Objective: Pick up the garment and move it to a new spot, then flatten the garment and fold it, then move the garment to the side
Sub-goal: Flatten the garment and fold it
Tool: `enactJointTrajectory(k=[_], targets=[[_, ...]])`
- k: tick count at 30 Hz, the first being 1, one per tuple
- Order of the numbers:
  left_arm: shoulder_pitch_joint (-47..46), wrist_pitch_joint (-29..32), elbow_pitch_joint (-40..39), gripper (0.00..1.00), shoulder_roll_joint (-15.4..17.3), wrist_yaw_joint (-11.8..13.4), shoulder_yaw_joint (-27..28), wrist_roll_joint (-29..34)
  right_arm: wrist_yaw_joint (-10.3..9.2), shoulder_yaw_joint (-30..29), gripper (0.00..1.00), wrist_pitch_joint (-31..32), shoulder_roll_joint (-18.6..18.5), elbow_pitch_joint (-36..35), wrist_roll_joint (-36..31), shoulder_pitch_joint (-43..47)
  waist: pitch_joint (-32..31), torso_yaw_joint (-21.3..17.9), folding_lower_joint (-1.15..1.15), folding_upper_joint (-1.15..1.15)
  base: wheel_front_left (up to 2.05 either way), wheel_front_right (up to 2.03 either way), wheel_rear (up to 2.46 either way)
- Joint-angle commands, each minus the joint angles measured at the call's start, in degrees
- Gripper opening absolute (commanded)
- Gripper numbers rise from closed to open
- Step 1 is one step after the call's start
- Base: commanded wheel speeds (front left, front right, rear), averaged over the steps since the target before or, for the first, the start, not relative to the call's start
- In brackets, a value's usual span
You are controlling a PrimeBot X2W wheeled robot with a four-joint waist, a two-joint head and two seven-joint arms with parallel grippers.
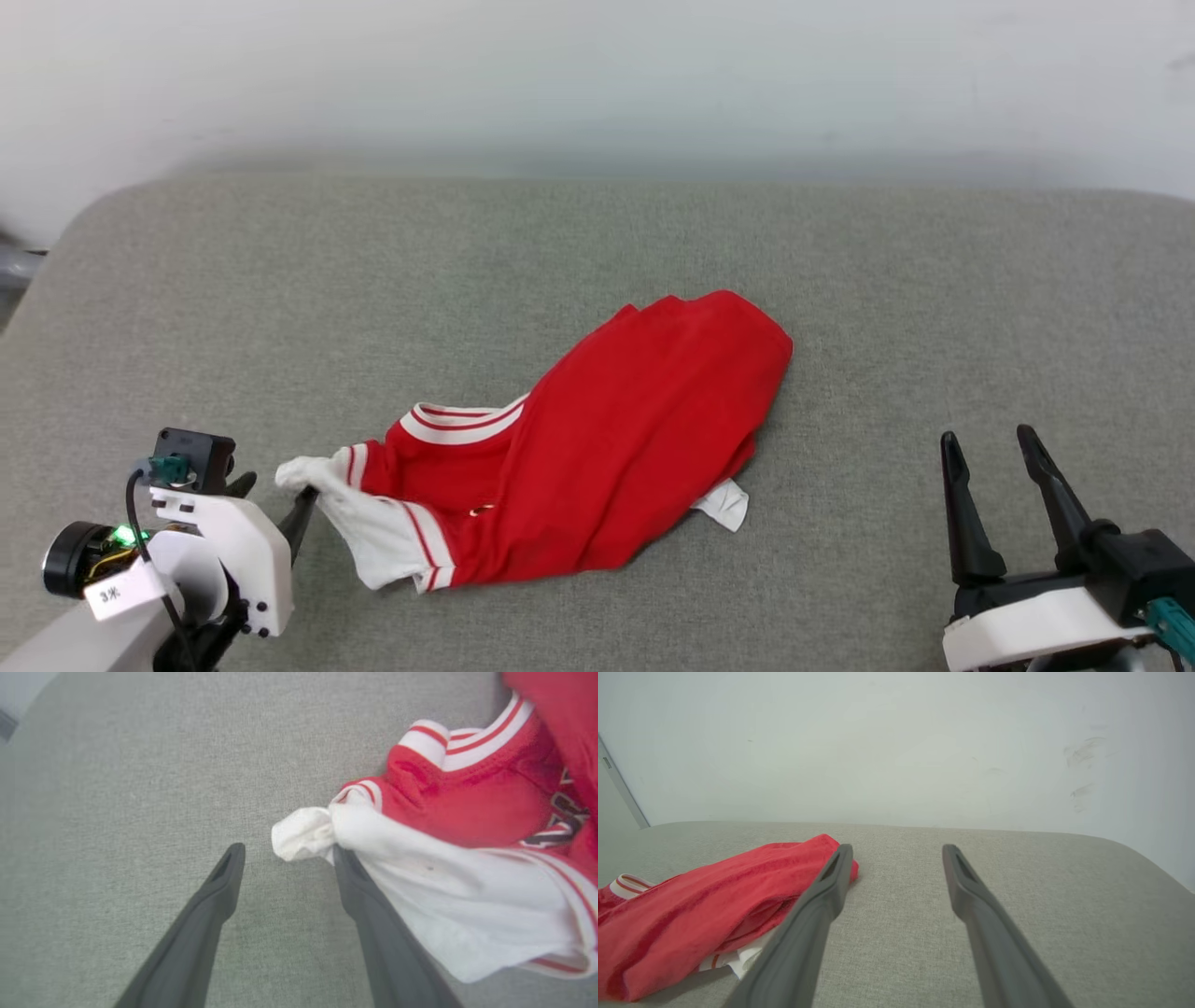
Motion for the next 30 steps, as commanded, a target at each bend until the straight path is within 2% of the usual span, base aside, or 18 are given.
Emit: enactJointTrajectory(k=[1, 3, 4, 5, 14, 15, 18, 19, 21, 24, 27, 30], targets=[[1.5, -3.4, -1.3, 1.0, -0.3, 2.0, 0.7, 1.0, -0.04, -0.2, 1.0, -0.1, 0.1, 0.1, 0.1, 1.0, -2.3, 1.1, 0.0, 0.0, 0.0, 0.0, 0.0], [2.3, -6.2, -3.2, 1.0, -0.5, 4.3, 1.1, 1.9, -0.04, -0.6, 1.0, -0.1, 0.1, -0.2, -0.1, 1.4, -3.4, 1.6, 0.0, 0.0, 0.0, 0.0, 0.0], [2.3, -6.2, -3.2, 1.0, -0.5, 4.3, 1.1, 1.9, -0.04, -0.6, 1.0, -0.1, 0.1, -0.2, -0.1, 1.4, -3.4, 1.6, 0.0, 0.0, 0.0, 0.0, 0.0], [3.0, -7.4, -4.2, 1.0, -0.5, 5.3, 1.5, 2.0, -0.04, -0.7, 1.0, -0.1, 0.1, -0.1, -0.2, 1.8, -3.9, 1.9, 0.0, 0.0, 0.0, 0.0, 0.0], [10.9, -14.3, -17.4, 1.0, -0.5, 18.4, 6.6, 5.1, -0.04, -1.3, 1.0, -0.1, 0.1, -2.5, -2.8, -0.4, -6.2, 3.4, 0.0, 0.0, 0.0, 0.0, 0.0], [12.8, -14.5, -20.4, 1.0, -1.2, 21.4, 8.8, 7.6, -0.04, -1.2, 1.0, -0.1, 0.1, -3.1, -3.8, -2.0, -6.2, 3.8, 0.0, 0.0, 0.0, 0.0, 0.0], [16.2, -14.6, -25.2, 1.0, -3.0, 24.8, 13.9, 13.7, -0.05, -0.4, 1.0, -0.1, -1.3, -3.3, -4.2, -5.3, -6.0, 4.6, 0.0, 0.0, 0.0, 0.0, 0.0], [16.2, -14.6, -25.2, 1.0, -3.0, 24.8, 13.9, 13.7, -0.05, -0.4, 1.0, -0.1, -1.3, -3.3, -4.2, -5.3, -6.0, 4.6, 0.0, 0.0, 0.0, 0.0, 0.0], [18.9, -14.6, -27.5, 1.0, -4.6, 26.4, 16.9, 17.9, -0.05, 0.9, 1.0, -0.1, -3.1, -2.4, -3.6, -8.0, -5.8, 5.1, 0.0, 0.0, 0.0, 0.0, 0.0], [22.4, -14.7, -30.4, 1.0, -7.2, 27.2, 21.4, 23.3, -0.05, 4.0, 1.0, 0.4, -7.1, 1.0, -2.4, -12.7, -5.1, 6.1, 0.0, 0.0, 0.0, 0.0, 0.0], [25.2, -14.7, -32.2, 1.0, -9.9, 26.6, 25.2, 27.5, -0.05, 8.8, 1.0, 3.9, -11.3, 4.0, -0.4, -18.7, -3.9, 7.2, 0.0, 0.0, 0.0, 0.0, 0.0], [26.8, -14.7, -33.2, 1.0, -12.6, 25.0, 28.2, 30.7, -0.05, 14.9, 1.0, 10.5, -15.8, 6.8, 3.7, -24.2, -2.4, 8.5, 0.0, 0.0, 0.0, 0.0, 0.0]])
